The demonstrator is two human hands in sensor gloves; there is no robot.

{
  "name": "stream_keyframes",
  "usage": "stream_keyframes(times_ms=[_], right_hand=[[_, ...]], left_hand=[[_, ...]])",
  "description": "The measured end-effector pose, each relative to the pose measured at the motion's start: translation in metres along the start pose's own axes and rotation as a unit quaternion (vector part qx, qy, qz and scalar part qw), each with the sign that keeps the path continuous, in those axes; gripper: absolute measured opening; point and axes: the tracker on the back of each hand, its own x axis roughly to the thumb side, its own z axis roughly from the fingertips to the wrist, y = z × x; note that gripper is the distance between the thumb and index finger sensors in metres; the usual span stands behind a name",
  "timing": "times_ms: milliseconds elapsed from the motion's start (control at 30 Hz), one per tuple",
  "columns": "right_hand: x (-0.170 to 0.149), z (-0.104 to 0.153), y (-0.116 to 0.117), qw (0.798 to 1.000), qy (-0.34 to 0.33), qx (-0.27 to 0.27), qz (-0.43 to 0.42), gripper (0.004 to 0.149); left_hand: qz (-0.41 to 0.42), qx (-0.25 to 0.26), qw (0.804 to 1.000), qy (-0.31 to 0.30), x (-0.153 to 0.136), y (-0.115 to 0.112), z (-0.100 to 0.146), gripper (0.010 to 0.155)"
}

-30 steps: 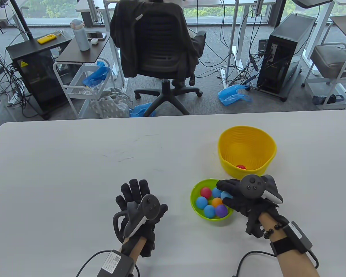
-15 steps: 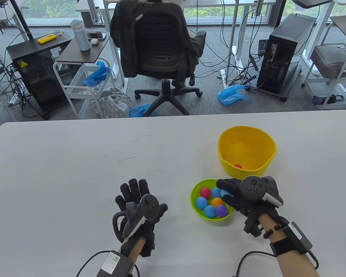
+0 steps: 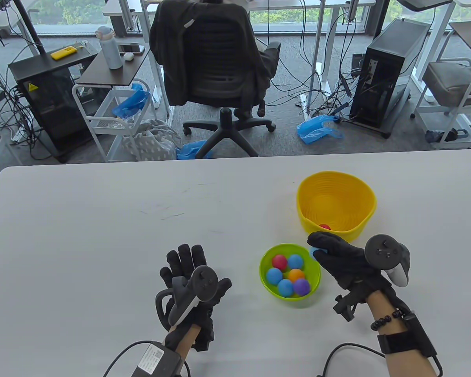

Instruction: Toss ping pong balls into fabric basket

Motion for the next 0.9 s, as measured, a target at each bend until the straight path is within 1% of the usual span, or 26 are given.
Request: stream_keyframes(times_ms=[100, 200, 367, 433, 567, 633, 700, 767, 833, 900], right_hand=[[-0.010, 0.001, -0.007, 0.997, 0.017, -0.031, -0.067, 0.052], [-0.019, 0.002, -0.013, 0.991, 0.039, -0.060, -0.116, 0.053], [-0.036, 0.002, -0.024, 0.968, 0.088, -0.101, -0.210, 0.056], [-0.043, 0.002, -0.029, 0.955, 0.103, -0.109, -0.256, 0.063], [-0.058, -0.001, -0.038, 0.926, 0.108, -0.117, -0.343, 0.079], [-0.064, 0.000, -0.043, 0.916, 0.112, -0.122, -0.366, 0.083], [-0.069, 0.002, -0.048, 0.911, 0.112, -0.134, -0.375, 0.085], [-0.072, 0.006, -0.051, 0.905, 0.114, -0.158, -0.378, 0.086], [-0.071, 0.010, -0.055, 0.904, 0.106, -0.173, -0.375, 0.084], [-0.067, 0.013, -0.057, 0.908, 0.101, -0.187, -0.360, 0.082]], left_hand=[[0.002, 0.000, 1.000, -0.004, 0.002, 0.000, 0.000, 0.105], [-0.001, -0.001, 1.000, -0.007, 0.003, -0.001, 0.000, 0.105], [-0.009, 0.002, 1.000, -0.010, 0.005, -0.002, 0.001, 0.105], [-0.014, 0.002, 1.000, -0.009, 0.006, -0.002, 0.001, 0.105], [-0.020, 0.005, 1.000, -0.006, 0.006, -0.001, 0.001, 0.105], [-0.022, 0.006, 1.000, -0.004, 0.006, 0.000, 0.001, 0.105], [-0.024, 0.006, 1.000, -0.002, 0.007, 0.000, 0.001, 0.105], [-0.027, 0.007, 1.000, 0.000, 0.007, 0.001, 0.001, 0.105], [-0.031, 0.010, 0.999, 0.001, 0.007, 0.001, 0.001, 0.105], [-0.032, 0.011, 0.999, 0.002, 0.007, 0.001, 0.002, 0.105]])
